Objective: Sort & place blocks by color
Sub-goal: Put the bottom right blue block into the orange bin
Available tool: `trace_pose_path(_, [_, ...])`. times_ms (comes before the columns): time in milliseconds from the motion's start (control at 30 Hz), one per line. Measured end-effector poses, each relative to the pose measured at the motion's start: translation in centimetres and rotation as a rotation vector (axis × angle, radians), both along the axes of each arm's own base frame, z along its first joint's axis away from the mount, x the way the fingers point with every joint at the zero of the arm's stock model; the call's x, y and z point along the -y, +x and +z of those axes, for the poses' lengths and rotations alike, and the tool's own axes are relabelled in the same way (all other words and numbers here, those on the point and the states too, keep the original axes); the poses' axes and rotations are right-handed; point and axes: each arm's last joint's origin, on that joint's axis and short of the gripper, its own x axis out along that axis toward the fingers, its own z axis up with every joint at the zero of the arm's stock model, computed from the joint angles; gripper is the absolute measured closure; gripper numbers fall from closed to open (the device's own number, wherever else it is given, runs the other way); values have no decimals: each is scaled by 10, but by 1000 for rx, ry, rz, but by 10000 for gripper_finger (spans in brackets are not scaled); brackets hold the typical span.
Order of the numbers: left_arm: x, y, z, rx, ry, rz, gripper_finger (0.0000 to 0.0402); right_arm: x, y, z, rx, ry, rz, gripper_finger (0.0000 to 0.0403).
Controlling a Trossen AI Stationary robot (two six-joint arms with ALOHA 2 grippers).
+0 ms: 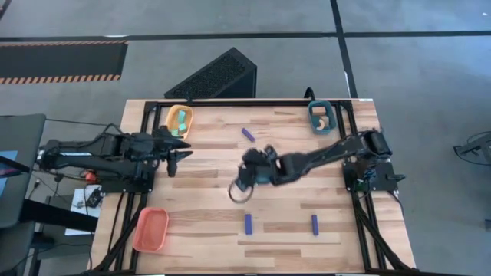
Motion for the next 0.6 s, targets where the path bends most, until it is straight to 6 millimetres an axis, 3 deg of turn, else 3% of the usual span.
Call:
trace_pose_path(100, [1,15,-1,10,6,4,288,-19,-17,-29,-14,44,-44,148])
trace_pose_path(233, [2,44,-4,50,-10,-28,288,-41,-42,-46,19,117,-65,148])
trace_pose_path(367, [5,78,-12,103,-55,-79,288,-54,-65,-45,58,158,-55,148])
trace_pose_path(600, [19,115,-23,133,-119,-136,288,-47,-99,-30,132,209,-29,148])
